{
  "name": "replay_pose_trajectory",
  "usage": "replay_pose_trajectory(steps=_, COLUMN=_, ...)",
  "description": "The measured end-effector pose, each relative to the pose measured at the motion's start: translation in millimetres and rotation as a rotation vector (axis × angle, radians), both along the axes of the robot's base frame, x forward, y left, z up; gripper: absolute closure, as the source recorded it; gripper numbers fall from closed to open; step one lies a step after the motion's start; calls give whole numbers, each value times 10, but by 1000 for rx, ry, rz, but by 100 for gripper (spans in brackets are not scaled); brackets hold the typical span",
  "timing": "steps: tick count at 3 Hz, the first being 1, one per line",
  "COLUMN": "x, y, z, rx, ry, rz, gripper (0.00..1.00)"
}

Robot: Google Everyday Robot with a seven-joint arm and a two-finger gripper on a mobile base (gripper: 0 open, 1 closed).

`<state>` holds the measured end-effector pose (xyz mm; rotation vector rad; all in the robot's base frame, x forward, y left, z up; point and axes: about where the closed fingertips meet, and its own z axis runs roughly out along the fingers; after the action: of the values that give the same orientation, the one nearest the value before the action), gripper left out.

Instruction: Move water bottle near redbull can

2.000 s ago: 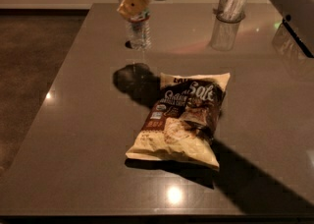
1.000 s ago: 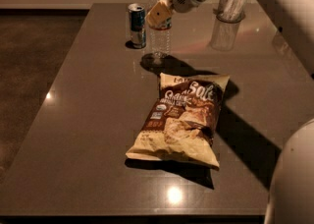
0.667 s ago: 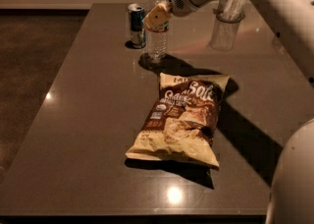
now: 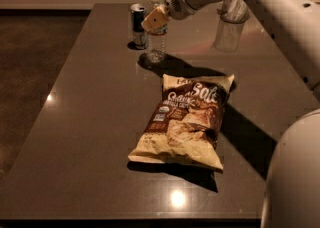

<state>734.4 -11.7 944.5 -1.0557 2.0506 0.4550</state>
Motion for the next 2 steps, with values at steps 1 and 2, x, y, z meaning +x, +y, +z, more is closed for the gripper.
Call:
replay_pose_trajectory(steps=1, x=1, y=22, z=-19, rx=1, ry=3, rz=4, gripper=28)
replay_pose_trajectory(steps=2, x=2, y=46, z=-42, rx=0, ry=6, rz=7, gripper=5)
